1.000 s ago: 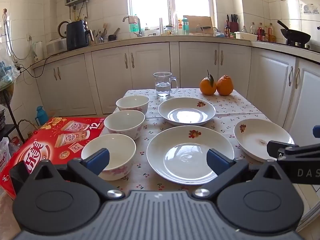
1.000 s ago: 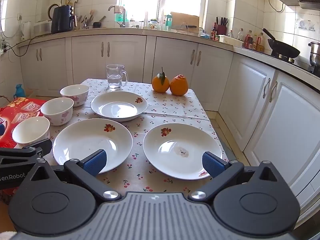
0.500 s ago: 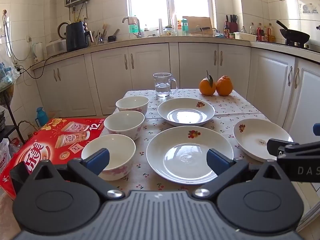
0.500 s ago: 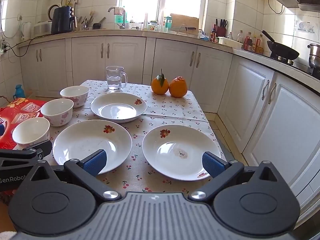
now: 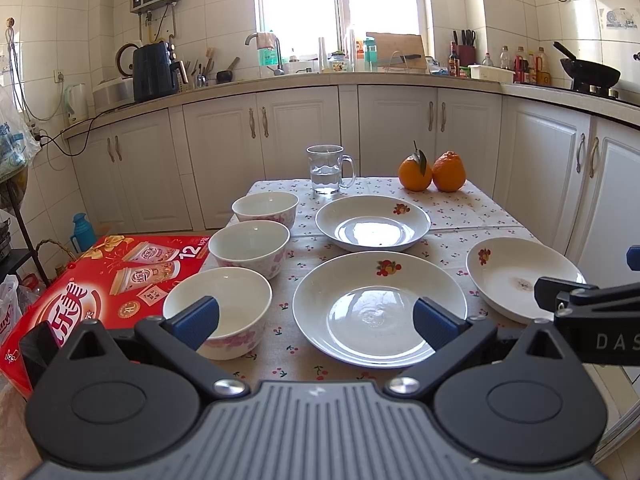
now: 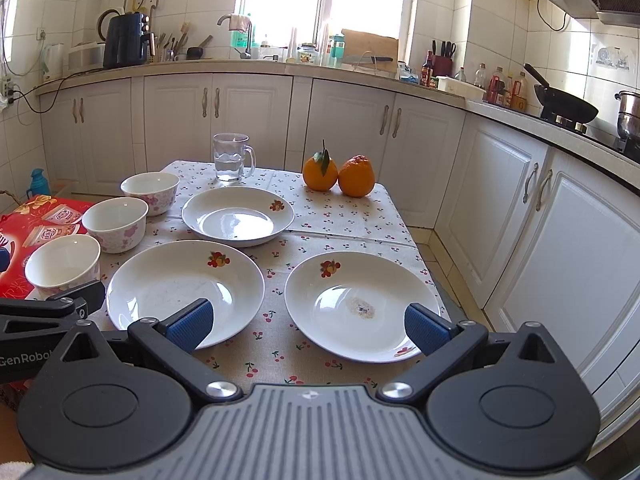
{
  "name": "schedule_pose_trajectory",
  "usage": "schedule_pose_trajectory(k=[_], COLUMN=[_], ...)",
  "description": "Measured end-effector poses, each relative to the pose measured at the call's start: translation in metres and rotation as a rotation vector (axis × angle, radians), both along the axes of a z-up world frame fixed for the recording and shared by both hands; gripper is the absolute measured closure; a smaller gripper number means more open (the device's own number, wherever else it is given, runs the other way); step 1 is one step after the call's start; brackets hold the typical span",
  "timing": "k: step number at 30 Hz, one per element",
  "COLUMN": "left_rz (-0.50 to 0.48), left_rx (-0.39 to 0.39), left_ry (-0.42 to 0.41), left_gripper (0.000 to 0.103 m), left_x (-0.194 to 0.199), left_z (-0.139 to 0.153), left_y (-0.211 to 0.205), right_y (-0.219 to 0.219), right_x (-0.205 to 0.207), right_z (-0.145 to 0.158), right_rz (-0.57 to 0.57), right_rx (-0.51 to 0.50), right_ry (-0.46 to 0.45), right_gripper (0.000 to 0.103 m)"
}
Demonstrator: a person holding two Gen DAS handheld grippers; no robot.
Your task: Organize plates and bowls
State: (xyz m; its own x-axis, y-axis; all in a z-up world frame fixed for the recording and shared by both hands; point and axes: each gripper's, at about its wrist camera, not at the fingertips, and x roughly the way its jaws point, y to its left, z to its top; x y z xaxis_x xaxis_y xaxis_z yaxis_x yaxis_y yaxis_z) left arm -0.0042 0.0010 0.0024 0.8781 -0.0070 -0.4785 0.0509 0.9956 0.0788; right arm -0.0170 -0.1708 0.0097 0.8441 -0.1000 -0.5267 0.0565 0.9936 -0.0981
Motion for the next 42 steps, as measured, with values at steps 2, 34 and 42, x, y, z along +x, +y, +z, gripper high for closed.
schedule_pose_trajectory(k=[2, 34, 42], left_rz=[0.0, 0.0, 0.0], left_rx=[-0.001, -0.002, -0.003], left_ry=[0.0, 0.003, 0.003], left_gripper=[0.001, 0.001, 0.001], left_x=[-0.0002, -0.001, -0.0009], left_z=[0.0, -0.0006, -0.0007], left_y=[0.0, -0.0004, 0.0], right_y=[0.0003, -0.0012, -0.0007], right_x=[0.0, 0.0, 0.0004], right_z=[-0.0001, 0.0031, 0.0027], right_rz=[-0.001, 0.004, 0.004], right_rx=[-0.002, -0.007, -0.008], right_ry=[-0.001, -0.004, -0.003], right_gripper=[0.0, 0.0, 0.0])
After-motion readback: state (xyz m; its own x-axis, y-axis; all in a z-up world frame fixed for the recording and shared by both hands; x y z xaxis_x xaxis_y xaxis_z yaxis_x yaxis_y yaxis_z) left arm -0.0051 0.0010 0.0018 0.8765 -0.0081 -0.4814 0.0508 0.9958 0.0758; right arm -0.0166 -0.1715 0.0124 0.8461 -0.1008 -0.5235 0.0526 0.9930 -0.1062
